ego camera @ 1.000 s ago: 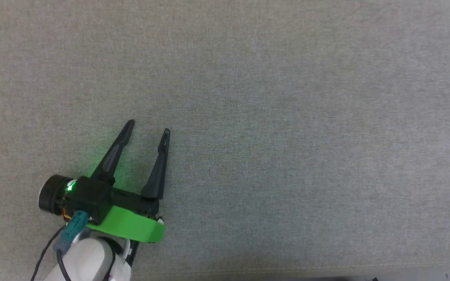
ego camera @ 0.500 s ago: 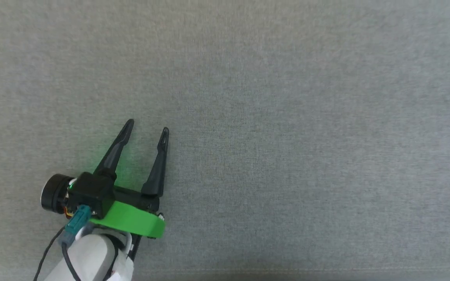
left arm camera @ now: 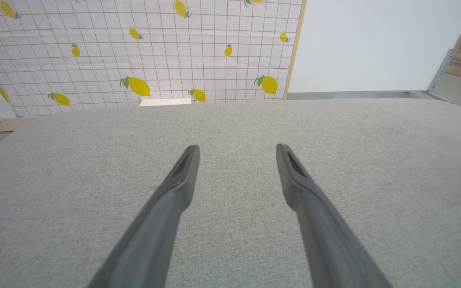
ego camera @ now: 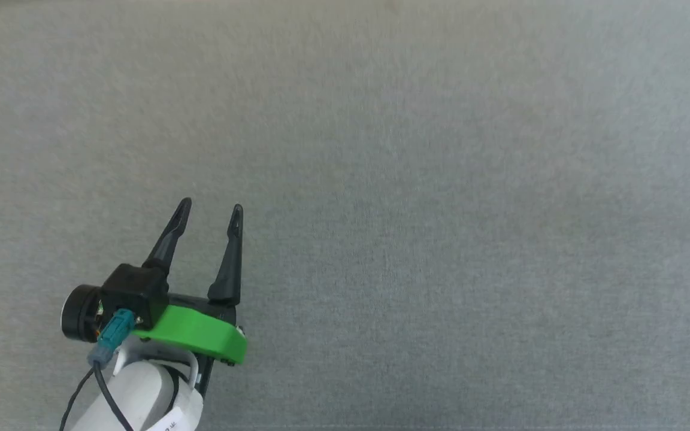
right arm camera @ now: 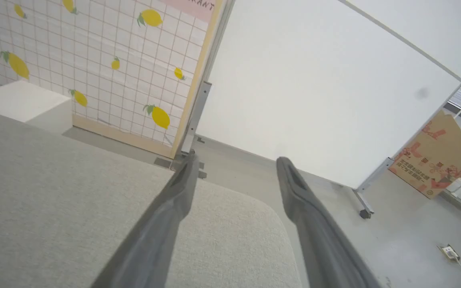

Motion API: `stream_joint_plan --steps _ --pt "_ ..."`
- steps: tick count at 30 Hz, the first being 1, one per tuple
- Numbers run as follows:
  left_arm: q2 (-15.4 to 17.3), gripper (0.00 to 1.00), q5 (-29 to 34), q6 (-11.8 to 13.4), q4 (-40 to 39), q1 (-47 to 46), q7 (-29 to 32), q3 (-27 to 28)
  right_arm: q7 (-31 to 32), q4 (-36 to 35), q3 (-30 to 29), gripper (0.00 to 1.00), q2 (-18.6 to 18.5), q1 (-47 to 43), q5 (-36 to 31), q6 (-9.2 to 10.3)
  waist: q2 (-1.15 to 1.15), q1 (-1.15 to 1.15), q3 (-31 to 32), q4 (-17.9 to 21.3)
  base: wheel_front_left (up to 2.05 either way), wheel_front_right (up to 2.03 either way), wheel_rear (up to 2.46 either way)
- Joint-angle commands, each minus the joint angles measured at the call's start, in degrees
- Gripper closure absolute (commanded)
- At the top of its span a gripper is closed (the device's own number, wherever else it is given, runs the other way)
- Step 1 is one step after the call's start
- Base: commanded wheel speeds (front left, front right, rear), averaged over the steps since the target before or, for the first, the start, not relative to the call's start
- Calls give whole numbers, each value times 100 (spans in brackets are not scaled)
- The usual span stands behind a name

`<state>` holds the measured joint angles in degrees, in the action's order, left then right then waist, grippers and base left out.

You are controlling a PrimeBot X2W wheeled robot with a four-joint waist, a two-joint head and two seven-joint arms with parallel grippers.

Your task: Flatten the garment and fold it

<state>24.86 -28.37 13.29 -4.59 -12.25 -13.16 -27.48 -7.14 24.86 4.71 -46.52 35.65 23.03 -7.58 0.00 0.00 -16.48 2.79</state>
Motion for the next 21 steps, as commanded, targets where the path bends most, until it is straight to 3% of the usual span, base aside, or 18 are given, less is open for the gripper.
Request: stream_joint_plan --steps 1,10,16,21 --pt "-7 0 -47 72 4 64 30 30 -118 -201 -27 0 156 -193 45 9 0 0 677 -120 0 0 0" --pt "148 0 19 314 -98 264 131 101 -97 -1520 -750 0 1516 -1467 -59 9 0 0 1092 -236 0 0 0" --pt "194 0 10 466 -83 418 167 153 63 -2317 -1068 0 2637 -2486 -500 9 0 0 1207 -324 0 0 0" --pt "213 0 46 538 -6 522 196 107 21 -2777 -1183 0 3339 -3236 -1019 9 0 0 1270 -393 0 0 0"
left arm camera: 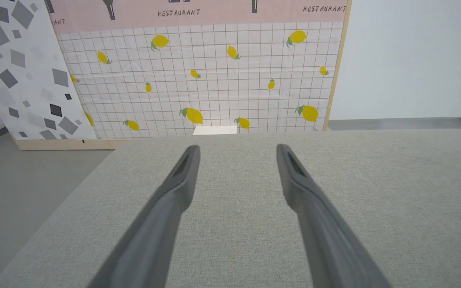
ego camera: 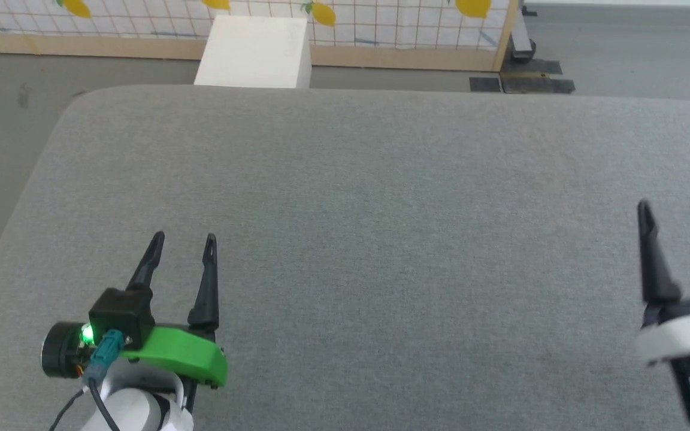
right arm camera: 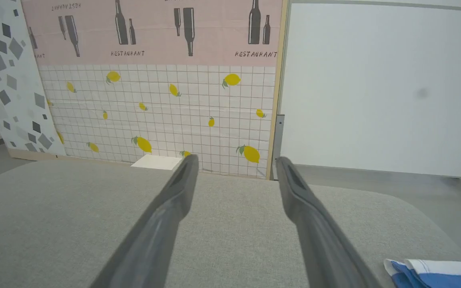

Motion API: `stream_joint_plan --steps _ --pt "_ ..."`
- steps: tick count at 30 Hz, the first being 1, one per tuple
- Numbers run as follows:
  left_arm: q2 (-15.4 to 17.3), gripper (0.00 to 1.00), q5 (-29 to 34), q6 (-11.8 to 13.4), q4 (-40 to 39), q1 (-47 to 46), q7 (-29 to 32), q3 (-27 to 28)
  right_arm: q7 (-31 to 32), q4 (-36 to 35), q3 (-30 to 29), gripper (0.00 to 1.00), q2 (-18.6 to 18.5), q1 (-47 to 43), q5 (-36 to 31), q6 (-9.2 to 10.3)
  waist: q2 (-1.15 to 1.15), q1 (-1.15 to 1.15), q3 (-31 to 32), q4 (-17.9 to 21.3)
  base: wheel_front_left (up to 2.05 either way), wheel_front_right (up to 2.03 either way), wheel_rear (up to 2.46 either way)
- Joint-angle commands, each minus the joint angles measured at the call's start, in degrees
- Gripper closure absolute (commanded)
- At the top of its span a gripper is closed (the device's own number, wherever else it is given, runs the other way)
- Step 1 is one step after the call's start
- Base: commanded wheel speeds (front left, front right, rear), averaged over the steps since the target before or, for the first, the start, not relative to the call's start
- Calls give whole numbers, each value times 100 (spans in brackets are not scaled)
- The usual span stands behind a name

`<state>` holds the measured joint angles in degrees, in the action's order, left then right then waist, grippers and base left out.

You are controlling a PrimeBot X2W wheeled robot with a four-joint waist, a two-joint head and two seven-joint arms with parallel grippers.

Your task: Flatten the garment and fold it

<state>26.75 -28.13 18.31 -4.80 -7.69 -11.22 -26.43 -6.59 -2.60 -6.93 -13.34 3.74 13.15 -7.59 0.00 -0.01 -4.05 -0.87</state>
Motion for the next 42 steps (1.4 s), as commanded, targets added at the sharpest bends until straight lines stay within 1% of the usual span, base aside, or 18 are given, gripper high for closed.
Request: stream_joint_plan --steps 1,7,11,17,38,39,42 --pt "27 0 18 42 39 93 20 -13 -47 -104 -28 0 138 -176 -127 10 0 1 35 -35 0 0 0" --pt "79 0 14 19 151 201 51 -85 -129 -277 -38 0 535 -632 -395 10 0 1 76 -31 0 0 0" --pt "102 0 -55 -20 209 202 53 -59 -124 -319 7 0 625 -754 -461 10 0 1 76 -23 0 0 0" --pt "132 0 -121 -75 228 169 100 -63 -89 -345 37 0 658 -795 -446 10 0 1 81 -14 0 0 0" --pt "133 0 -164 -6 186 138 123 -95 -43 -373 40 0 684 -746 -386 10 0 1 55 -15 0 0 0" --pt "94 100 -170 -34 198 145 148 -97 -47 -332 42 100 663 -736 -411 0 0 1 55 -15 0 0 0" --pt "87 100 -168 -36 200 145 157 -95 -47 -327 42 100 657 -736 -410 0 0 1 56 -15 0 0 0"
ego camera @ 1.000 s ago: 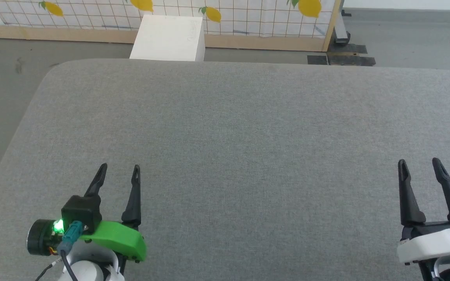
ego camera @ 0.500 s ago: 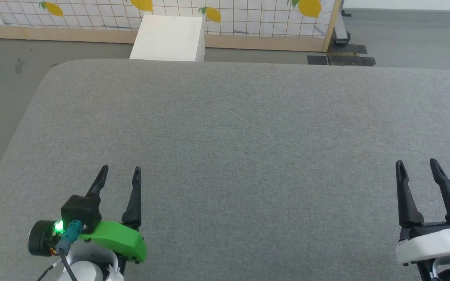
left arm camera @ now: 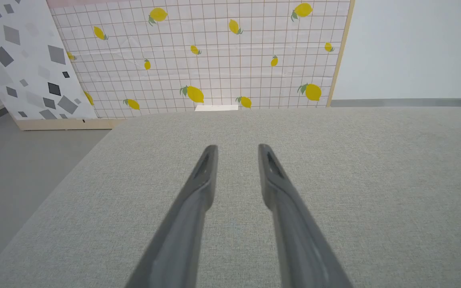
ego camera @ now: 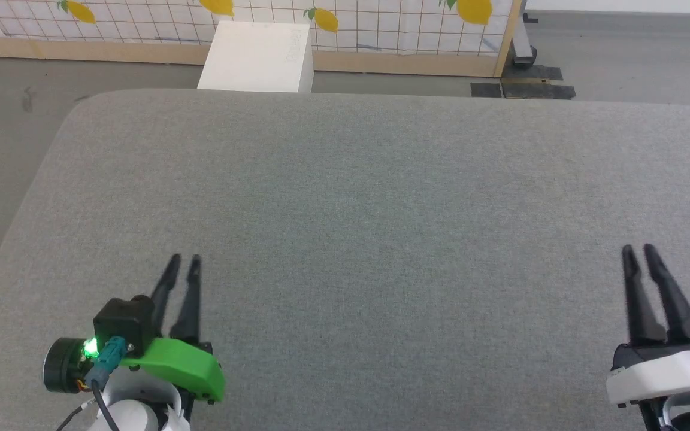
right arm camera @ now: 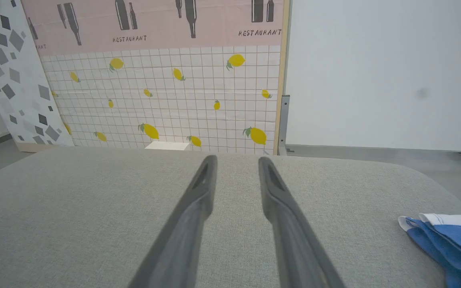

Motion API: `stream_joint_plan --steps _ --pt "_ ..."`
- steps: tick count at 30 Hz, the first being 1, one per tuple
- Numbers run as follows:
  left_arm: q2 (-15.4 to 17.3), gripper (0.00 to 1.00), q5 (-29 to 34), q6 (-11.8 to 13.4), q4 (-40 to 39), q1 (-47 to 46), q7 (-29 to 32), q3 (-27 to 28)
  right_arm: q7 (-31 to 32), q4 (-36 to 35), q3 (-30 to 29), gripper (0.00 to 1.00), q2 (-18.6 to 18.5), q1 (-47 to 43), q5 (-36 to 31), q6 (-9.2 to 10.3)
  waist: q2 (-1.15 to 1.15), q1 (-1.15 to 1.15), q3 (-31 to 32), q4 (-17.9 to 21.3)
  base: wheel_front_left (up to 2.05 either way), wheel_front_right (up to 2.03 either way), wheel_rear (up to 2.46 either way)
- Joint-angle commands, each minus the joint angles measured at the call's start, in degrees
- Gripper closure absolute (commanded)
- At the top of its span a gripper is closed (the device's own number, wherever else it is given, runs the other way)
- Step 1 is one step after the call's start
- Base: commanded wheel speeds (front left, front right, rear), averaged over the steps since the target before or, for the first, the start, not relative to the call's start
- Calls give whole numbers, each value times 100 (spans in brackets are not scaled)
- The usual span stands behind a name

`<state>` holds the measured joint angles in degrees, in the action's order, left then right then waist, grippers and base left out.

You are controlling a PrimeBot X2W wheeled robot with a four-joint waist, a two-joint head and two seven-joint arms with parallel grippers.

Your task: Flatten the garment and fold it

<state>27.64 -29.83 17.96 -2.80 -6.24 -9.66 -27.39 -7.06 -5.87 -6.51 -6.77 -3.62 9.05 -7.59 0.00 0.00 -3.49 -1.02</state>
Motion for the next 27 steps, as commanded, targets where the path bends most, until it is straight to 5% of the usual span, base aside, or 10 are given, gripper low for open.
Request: stream_joint_plan --steps 1,27 --pt "0 100 0 0 0 0 0 0 0 1 0 100 0 0 0 0 0 0 0 0 0 0 0" --pt "-594 100 716 -431 67 150 232 657 169 142 156 100 93 87 -217 2 0 0 84 25 0 0 0"
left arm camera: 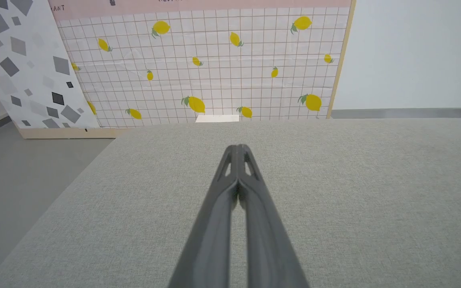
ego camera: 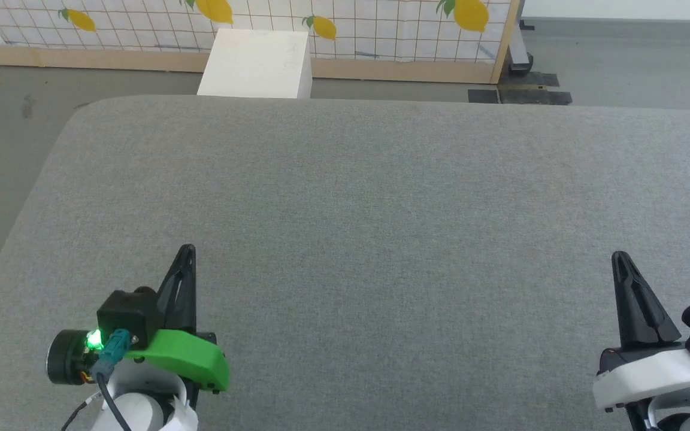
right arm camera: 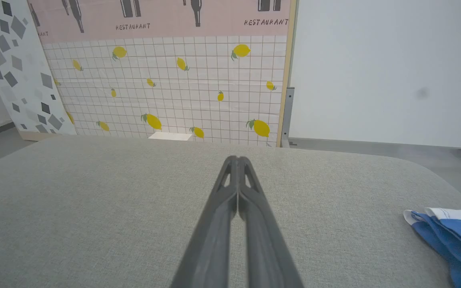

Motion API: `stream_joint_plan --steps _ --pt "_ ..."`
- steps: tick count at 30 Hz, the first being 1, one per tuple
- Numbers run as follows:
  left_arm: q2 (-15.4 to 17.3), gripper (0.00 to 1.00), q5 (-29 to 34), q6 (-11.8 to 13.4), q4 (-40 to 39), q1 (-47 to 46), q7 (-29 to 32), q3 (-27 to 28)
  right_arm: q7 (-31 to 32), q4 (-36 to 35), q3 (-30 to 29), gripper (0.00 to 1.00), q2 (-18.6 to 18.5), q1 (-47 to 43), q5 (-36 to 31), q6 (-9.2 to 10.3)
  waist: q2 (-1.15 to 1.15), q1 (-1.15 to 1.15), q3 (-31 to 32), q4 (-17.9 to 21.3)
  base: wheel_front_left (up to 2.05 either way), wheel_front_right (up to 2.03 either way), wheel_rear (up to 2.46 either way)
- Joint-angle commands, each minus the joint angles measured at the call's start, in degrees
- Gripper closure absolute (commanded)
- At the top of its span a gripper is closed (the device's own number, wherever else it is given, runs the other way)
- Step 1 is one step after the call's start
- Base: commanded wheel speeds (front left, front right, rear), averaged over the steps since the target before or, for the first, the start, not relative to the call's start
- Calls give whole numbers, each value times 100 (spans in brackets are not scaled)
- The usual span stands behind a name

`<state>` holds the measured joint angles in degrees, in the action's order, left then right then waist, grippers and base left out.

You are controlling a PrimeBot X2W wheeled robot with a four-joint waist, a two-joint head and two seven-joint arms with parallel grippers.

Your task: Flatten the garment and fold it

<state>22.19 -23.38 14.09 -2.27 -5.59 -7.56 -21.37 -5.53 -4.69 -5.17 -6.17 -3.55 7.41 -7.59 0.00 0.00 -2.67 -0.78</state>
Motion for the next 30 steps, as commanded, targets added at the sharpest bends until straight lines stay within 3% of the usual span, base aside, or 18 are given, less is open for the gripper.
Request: stream_joint_plan --steps 1,30 --pt "-71 100 97 -60 17 91 31 79 23 28 28 100 36 82 -61 2 0 0 4 1 0 0 0" --pt "-638 100 781 -472 81 234 252 707 185 163 177 100 126 165 -269 5 0 0 84 24 0 0 0"
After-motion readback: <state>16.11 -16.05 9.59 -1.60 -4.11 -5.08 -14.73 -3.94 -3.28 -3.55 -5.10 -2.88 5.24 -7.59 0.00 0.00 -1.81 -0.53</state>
